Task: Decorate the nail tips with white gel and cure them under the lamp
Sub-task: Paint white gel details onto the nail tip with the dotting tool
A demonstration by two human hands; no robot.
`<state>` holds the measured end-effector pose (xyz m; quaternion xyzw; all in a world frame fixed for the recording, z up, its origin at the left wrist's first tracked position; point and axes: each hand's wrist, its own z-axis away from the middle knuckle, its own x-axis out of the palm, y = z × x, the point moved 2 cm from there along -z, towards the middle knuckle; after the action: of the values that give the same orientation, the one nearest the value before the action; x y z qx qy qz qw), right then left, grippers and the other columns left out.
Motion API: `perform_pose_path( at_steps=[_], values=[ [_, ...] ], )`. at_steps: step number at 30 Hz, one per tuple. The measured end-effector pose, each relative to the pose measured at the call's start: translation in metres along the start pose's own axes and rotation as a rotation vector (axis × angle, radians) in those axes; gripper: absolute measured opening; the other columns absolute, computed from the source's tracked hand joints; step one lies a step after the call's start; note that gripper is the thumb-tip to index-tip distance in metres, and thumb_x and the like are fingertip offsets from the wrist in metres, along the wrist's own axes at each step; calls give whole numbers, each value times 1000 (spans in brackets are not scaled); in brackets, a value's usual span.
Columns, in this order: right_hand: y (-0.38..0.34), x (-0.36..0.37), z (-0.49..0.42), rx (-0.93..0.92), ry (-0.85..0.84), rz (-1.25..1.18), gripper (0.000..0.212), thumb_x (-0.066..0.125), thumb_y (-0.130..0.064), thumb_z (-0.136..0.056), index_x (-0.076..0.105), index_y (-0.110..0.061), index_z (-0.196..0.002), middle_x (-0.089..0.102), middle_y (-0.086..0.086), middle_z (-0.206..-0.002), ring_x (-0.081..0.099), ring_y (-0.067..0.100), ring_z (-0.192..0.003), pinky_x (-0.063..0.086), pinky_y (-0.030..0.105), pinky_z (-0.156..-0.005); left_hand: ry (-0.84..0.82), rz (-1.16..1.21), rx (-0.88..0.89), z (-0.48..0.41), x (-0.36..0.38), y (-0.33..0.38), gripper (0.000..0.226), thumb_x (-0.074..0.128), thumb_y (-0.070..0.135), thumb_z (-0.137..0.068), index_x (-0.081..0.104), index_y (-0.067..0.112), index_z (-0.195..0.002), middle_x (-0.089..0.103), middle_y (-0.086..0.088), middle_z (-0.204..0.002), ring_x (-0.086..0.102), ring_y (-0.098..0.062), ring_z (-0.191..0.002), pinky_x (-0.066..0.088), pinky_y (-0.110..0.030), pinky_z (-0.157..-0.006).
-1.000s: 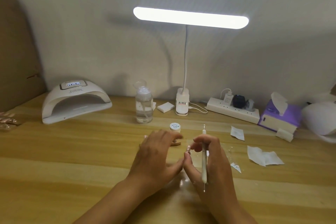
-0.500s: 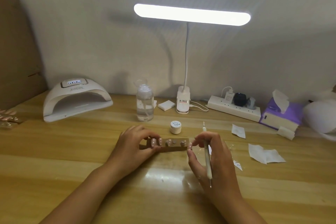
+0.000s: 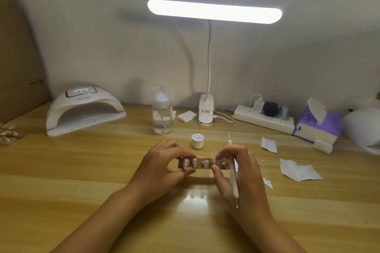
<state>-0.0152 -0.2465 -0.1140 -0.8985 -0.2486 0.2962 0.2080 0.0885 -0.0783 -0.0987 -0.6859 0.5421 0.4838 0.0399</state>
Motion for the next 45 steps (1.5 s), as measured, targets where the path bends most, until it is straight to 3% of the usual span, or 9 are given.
perform_pose_path(
  at_steps=[8,13,16,23,32,38,45],
  values=[
    [-1,-1,0,40,-29,2,39,77,-2,-80,56,-22,-105,56,-21,-99,56,13,-94,50,43,-79,37,12,9,2,-1,-1,26,81,29,-76,74,33,-101,63,17,-90,57,-4,-90,49,-31,-79],
    [-1,-3,0,77,-8,-17,42,69,-12,-81,47,-29,-112,55,-17,-107,56,13,-104,48,37,-88,51,2,9,1,-1,-4,28,82,29,-77,74,32,-103,64,18,-93,57,-2,-93,49,-30,-80],
    [3,-3,1,119,-9,-3,48,69,-5,-81,42,-27,-114,54,-13,-106,56,14,-104,47,37,-91,57,6,11,1,-1,-5,29,82,29,-76,73,33,-104,63,18,-94,58,-3,-93,50,-31,-80],
    [8,-4,1,171,-10,-9,51,72,1,-82,42,-28,-111,55,-23,-97,57,7,-98,43,31,-82,65,22,32,2,0,-6,30,81,29,-76,73,34,-104,63,19,-93,59,-6,-92,52,-33,-77],
    [9,-4,0,170,-8,12,51,73,-1,-83,41,-30,-110,57,-19,-94,59,11,-95,49,36,-81,49,8,35,2,2,-5,31,81,28,-77,73,33,-106,64,18,-97,59,-4,-95,51,-31,-79],
    [9,-5,0,173,0,35,50,73,0,-84,42,-30,-110,55,-21,-95,55,6,-95,42,25,-77,41,-5,28,2,3,-3,30,81,29,-77,73,32,-106,65,18,-97,60,-4,-92,51,-29,-78],
    [4,-4,0,197,-19,56,48,71,-4,-86,41,-31,-112,55,-25,-103,56,7,-100,47,37,-84,49,-48,-106,2,2,-17,23,79,37,-77,69,41,-98,63,28,-91,58,7,-88,45,-25,-79]
  ],
)
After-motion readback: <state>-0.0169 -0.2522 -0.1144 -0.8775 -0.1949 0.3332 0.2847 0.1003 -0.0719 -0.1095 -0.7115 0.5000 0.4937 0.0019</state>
